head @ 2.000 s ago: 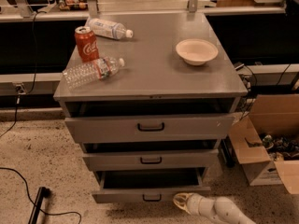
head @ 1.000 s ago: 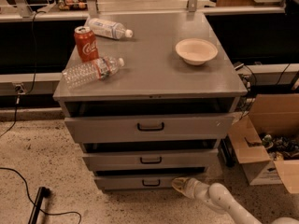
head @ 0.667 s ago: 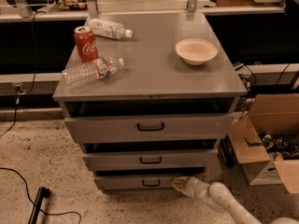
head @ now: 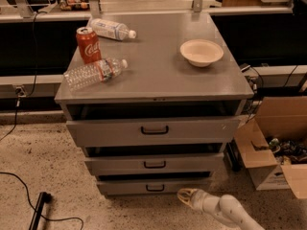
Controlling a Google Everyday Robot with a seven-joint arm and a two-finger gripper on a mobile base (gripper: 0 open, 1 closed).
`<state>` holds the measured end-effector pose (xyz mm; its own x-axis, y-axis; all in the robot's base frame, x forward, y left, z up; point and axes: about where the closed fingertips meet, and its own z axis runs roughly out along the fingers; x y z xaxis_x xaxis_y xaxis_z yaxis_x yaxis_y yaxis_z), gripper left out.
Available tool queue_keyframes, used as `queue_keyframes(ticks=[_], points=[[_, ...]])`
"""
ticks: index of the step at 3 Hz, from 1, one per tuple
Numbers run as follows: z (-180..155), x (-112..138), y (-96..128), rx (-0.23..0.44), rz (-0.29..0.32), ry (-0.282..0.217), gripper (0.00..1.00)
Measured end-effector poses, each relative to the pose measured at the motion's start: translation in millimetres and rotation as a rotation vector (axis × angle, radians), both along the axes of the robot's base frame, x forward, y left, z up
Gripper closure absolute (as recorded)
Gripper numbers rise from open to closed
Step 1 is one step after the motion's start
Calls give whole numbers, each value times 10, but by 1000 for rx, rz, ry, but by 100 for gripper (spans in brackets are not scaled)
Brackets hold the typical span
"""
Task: Close bottom drawer
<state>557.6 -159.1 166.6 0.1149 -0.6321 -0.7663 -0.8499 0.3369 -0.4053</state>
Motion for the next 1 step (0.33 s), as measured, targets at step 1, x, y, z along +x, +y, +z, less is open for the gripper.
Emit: queue_keyframes(ticks=[1], points=[[24, -423, 6, 89, 36, 47, 100]])
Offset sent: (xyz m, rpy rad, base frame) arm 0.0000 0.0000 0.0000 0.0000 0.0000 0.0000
